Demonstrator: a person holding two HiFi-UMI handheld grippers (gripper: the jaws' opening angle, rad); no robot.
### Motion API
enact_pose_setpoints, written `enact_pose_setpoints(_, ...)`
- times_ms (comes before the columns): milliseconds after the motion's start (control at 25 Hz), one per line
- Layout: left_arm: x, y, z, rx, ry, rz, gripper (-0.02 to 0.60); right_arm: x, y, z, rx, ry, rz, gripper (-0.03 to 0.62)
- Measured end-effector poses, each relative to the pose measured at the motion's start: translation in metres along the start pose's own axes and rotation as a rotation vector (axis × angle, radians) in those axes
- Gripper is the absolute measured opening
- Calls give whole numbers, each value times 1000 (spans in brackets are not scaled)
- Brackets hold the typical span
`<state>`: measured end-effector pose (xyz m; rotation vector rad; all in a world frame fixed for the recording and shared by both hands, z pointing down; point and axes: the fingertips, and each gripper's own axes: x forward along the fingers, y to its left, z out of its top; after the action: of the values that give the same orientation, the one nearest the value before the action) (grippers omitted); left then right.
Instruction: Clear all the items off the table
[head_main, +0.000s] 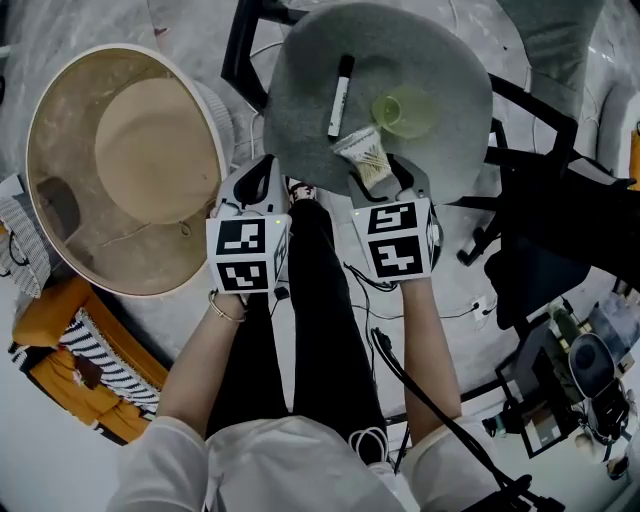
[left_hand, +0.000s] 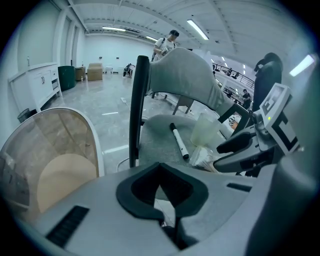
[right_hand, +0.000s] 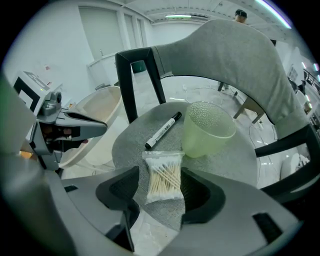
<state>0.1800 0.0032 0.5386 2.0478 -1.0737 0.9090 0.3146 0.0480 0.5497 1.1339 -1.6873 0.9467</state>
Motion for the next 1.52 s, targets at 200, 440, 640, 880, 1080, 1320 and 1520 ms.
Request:
enact_pose_setpoints(200, -4, 3, 2, -1, -8, 6, 8, -3, 5, 1, 7, -6, 5, 275)
enact_pose_setpoints(440, -25, 11, 10, -25, -23, 38, 8, -12, 22, 9, 11, -23, 34, 257)
enact_pose_setpoints(640, -76, 17, 27, -37, -36, 64, 8, -35, 57, 38, 8, -69, 87, 221)
enact_pose_setpoints(880, -162, 40, 56, -123, -110, 163, 8, -93, 121, 104, -92, -227, 128, 98)
enact_pose_setpoints(1080, -262, 61, 89, -257, -277, 309, 8, -160, 163, 167, -218, -399, 162, 26)
enact_pose_setpoints(1320, -399, 91, 101, -317, -491, 497, 8, -264, 228, 235, -281, -686, 213, 26)
enact_pose_setpoints(1520, -506, 106, 104, -231, -651, 579, 8, -344, 277, 244, -233, -854, 209, 26)
